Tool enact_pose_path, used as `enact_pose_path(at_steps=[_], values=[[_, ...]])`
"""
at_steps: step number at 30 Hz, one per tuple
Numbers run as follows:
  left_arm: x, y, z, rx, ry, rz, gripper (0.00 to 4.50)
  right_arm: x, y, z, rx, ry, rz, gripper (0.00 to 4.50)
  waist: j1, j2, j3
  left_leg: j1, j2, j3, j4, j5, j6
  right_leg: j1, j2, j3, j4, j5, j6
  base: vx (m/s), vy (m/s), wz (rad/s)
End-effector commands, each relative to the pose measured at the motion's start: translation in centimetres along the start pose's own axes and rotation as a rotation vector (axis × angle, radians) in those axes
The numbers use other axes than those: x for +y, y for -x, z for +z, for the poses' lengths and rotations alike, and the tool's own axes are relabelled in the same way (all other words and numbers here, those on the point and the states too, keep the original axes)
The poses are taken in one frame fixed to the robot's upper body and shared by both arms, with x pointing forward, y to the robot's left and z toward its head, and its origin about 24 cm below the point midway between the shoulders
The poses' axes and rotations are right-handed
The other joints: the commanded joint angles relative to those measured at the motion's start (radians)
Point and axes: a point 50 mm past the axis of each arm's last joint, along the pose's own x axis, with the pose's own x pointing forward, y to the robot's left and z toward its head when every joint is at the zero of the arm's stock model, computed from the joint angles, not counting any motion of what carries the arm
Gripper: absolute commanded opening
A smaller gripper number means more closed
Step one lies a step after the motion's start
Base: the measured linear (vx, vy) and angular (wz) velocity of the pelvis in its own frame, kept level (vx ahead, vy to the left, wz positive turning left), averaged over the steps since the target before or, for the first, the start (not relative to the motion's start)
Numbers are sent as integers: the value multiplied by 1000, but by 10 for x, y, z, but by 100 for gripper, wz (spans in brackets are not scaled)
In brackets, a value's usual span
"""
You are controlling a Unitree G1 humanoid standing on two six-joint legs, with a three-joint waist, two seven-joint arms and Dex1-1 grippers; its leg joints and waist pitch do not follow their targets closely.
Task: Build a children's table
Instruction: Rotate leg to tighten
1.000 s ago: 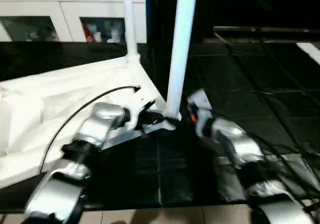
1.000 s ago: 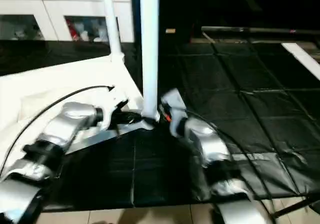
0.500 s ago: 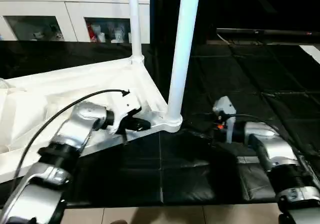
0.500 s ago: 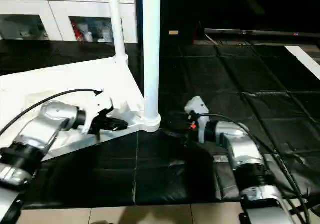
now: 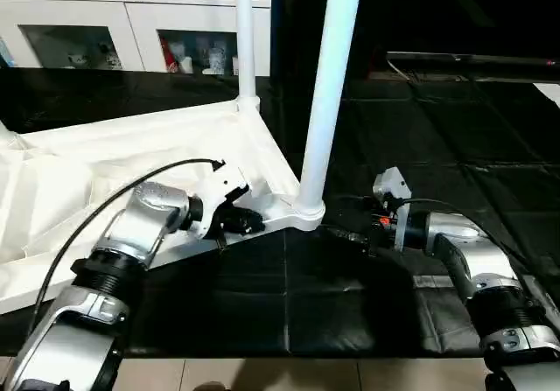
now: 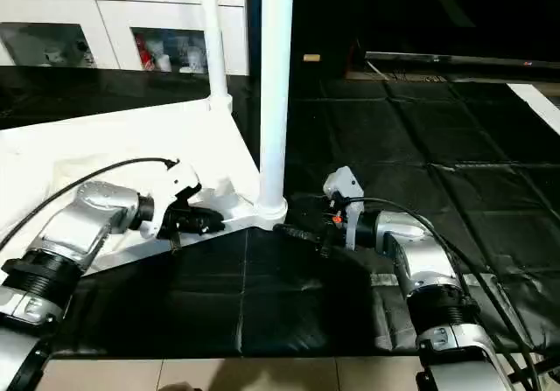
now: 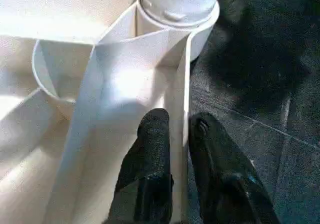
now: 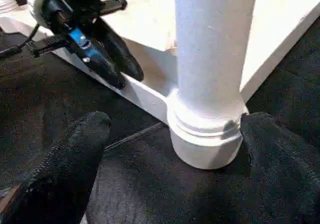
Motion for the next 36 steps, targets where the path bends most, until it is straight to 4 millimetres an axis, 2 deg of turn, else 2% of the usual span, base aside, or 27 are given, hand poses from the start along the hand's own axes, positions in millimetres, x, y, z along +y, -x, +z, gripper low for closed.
enact_pose_path(at_steps=[1,3,8,11,12,20,21,23,25,29,30,31,32,35,36], values=[[5,-2,4,21,-22,51,118,1,0,7,-6,22,18,450,1,7,-71,9,27,-8,-60,-181,44,61,-61,51,-69,-129,-226,0,0,0],[8,-3,4,29,-16,85,141,2,-1,6,-6,23,24,450,2,6,-71,9,26,-8,-59,-181,46,62,-61,51,-71,-136,-222,0,0,0],[10,-5,6,32,-5,85,141,3,-3,7,-4,27,31,450,2,5,-69,9,26,-10,-62,-200,38,60,-63,51,-77,-186,-208,0,0,0],[10,-5,9,16,7,78,116,4,-3,6,-2,30,35,450,1,5,-69,10,26,-10,-62,-211,34,59,-64,51,-80,-213,-201,0,0,0],[11,-6,9,17,11,79,108,4,-3,6,0,33,36,450,2,7,-69,11,27,-11,-62,-211,34,59,-64,51,-80,-210,-203,0,0,0],[10,-9,9,29,16,71,53,5,-2,5,9,45,38,450,2,6,-69,9,26,-11,-61,-209,36,59,-65,51,-80,-198,-207,0,0,0],[10,-10,9,30,7,69,32,5,-2,5,10,47,37,450,2,7,-69,10,27,-11,-61,-209,37,59,-64,51,-80,-193,-209,0,0,0],[10,-10,9,36,-12,62,17,6,-2,5,10,53,35,450,2,6,-69,9,27,-11,-62,-208,38,59,-64,51,-79,-191,-209,0,0,0],[9,-11,9,41,-39,50,14,6,-3,5,11,56,35,450,2,7,-69,10,28,-12,-63,-213,37,59,-65,51,-80,-200,-206,0,0,0],[-2,-9,8,44,-192,-91,4,4,-2,6,14,72,33,450,2,7,-72,7,29,-12,-63,-191,39,61,-64,51,-74,-153,-212,0,0,0],[-6,-8,5,50,-207,-142,4,3,-2,7,14,74,32,450,2,5,-75,9,29,-10,-60,-177,41,60,-63,52,-69,-114,-222,0,0,0],[-7,-7,5,52,-209,-156,4,2,-2,7,14,75,32,450,2,5,-75,9,29,-10,-60,-177,41,60,-63,52,-69,-114,-222,0,0,0],[-9,-6,3,58,-214,-187,4,2,-2,8,16,78,33,450,3,7,-74,7,30,-8,-60,-159,46,61,-63,52,-63,-74,-238,0,0,0],[-16,-3,-3,89,-240,-284,4,0,-3,11,36,114,80,450,8,11,-72,13,32,-6,-61,-182,44,56,-64,52,-66,-102,-245,0,0,0],[-17,-3,-4,87,-248,-297,4,1,-3,12,34,115,93,450,13,13,-68,15,33,-6,-63,-220,36,54,-64,52,-72,-159,-236,0,0,0]])
